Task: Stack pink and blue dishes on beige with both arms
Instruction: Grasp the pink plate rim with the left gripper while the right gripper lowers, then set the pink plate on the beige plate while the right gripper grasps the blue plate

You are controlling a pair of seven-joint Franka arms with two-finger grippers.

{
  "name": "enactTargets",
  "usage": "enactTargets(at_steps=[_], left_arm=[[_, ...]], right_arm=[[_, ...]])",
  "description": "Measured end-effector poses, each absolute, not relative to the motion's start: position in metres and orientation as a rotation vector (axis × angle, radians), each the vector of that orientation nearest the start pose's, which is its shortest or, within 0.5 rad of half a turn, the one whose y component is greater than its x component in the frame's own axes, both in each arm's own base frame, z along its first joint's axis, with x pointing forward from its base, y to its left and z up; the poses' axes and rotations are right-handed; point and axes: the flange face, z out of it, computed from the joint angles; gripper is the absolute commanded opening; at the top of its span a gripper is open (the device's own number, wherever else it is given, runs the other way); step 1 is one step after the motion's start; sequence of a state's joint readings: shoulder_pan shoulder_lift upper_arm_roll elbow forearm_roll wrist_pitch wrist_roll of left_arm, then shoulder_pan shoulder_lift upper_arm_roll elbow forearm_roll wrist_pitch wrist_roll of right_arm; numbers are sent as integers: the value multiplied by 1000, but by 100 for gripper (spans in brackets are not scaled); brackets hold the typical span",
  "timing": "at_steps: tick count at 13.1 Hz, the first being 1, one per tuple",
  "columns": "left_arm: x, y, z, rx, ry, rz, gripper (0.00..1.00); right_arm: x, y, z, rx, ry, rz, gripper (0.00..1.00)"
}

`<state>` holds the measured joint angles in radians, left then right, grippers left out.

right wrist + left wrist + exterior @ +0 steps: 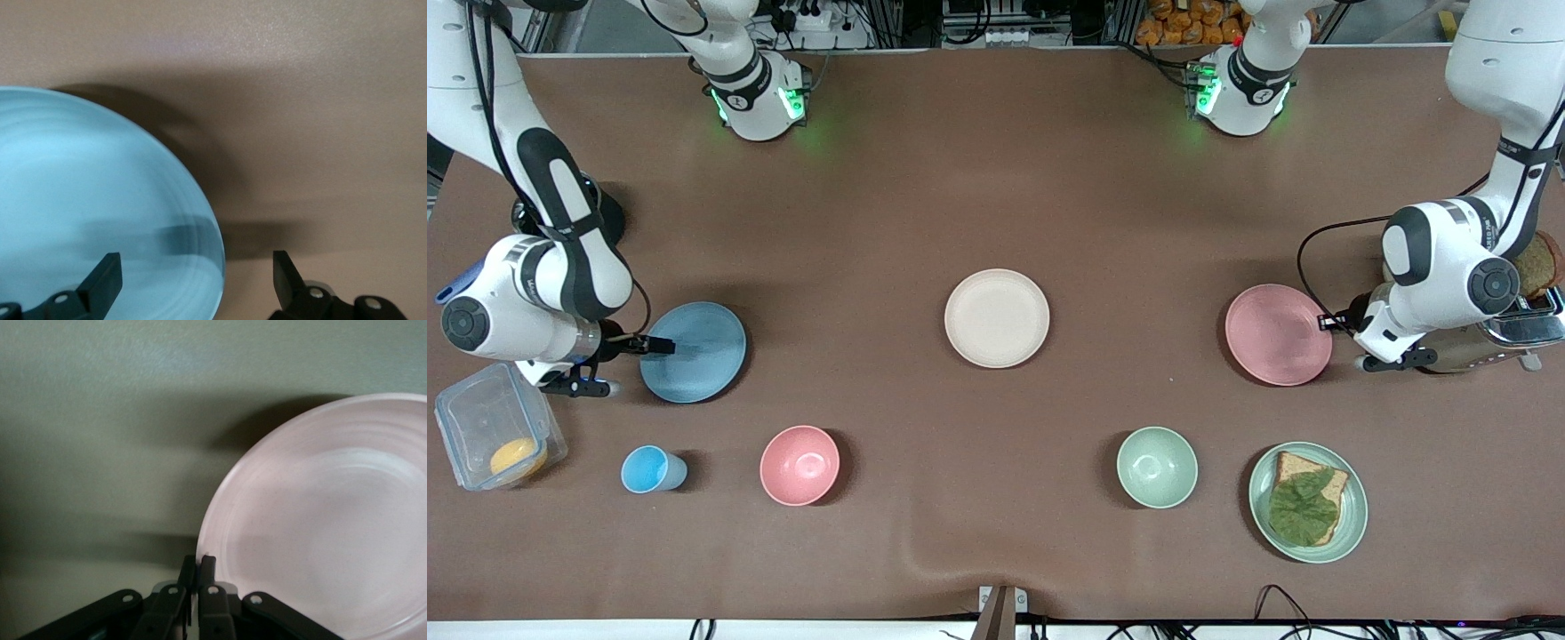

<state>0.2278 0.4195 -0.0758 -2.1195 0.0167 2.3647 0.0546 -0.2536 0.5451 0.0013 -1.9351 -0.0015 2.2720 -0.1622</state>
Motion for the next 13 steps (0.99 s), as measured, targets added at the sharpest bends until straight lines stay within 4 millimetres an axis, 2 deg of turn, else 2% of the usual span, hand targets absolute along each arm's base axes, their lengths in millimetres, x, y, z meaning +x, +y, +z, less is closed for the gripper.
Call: enactTargets(at_steps=[2, 3, 5, 7, 8, 9, 10, 13], left_arm=[[555, 79, 214, -3197, -79, 295, 0], [560, 67, 231, -3226, -58, 326, 0], [570, 28, 275, -3297, -21, 378, 0], [574, -20, 314, -3367, 24, 422, 0], [574, -43, 326, -3388, 10, 435, 0], [572, -69, 333, -3398, -34, 454, 0], [569, -98, 337, -3395, -95, 480, 0], [550, -193, 347, -3365, -287, 510, 0]], right_arm=[[580, -151, 185, -3081, 124, 316, 100], [579, -152, 185, -3081, 121, 317, 100], [577, -155, 182, -3078, 126, 324, 100], [573, -160, 177, -3073, 133, 340, 100], [572, -161, 175, -3071, 135, 344, 72], [572, -161, 174, -3071, 135, 345, 16], [572, -161, 174, -3071, 134, 344, 0], [572, -160, 174, -3070, 133, 344, 0]])
